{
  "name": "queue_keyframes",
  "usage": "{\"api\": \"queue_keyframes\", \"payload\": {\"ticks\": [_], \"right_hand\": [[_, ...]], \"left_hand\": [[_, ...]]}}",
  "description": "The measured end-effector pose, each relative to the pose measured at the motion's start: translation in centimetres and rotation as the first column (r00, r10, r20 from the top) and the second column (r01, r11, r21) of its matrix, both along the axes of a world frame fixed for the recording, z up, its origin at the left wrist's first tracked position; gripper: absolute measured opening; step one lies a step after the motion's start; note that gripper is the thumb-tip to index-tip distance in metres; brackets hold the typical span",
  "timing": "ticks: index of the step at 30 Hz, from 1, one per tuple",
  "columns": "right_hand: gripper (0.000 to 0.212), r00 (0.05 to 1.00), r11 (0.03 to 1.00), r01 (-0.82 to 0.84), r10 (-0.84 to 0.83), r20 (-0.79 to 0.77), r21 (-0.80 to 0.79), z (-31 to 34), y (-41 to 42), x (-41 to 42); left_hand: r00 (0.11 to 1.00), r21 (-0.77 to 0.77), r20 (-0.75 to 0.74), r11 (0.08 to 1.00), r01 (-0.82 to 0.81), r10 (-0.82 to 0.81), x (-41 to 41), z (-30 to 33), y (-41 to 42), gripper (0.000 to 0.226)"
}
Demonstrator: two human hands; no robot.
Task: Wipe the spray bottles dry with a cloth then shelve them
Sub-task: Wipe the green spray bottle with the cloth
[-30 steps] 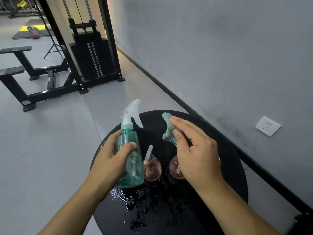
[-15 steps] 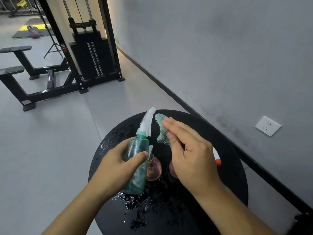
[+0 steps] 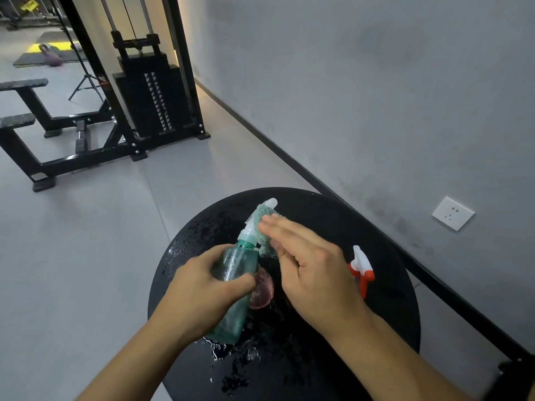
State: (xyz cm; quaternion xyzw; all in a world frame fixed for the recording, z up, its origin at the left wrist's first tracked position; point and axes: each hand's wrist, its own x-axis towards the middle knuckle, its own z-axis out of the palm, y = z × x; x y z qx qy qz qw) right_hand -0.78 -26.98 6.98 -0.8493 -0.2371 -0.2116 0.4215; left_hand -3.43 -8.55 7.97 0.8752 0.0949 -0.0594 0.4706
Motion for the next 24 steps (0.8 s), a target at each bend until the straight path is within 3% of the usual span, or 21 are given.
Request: {"api": "queue_keyframes", "payload": {"ticks": [7, 12, 18, 24], "right_hand": [[0.045, 0.998, 0.998, -0.05, 0.05, -0.027, -0.024, 0.0, 0.5, -0.8], [0.042, 1.0, 1.0, 0.02, -0.02, -0.006, 0.006, 0.0, 0.2, -0.1], [0.045, 0.999, 0.999, -0.038, 0.038, -0.019, -0.018, -0.1, 0.5, -0.8], [0.04, 1.0, 1.0, 0.014, -0.014, -0.027, 0.001, -0.2, 0.2, 0.0]], "left_hand": [[1.0, 0.001, 0.006, 1.0, -0.028, 0.028, 0.0, 0.3, 0.0, 0.033], [1.0, 0.002, -0.019, 1.0, 0.004, -0.004, 0.0, 0.2, -0.2, 0.046], [1.0, -0.019, -0.023, 1.0, -0.015, 0.014, 0.2, 0.2, 0.1, 0.035], [0.998, 0.012, -0.05, 1.0, 0.026, -0.025, 0.1, 0.0, 0.0, 0.047]]}}
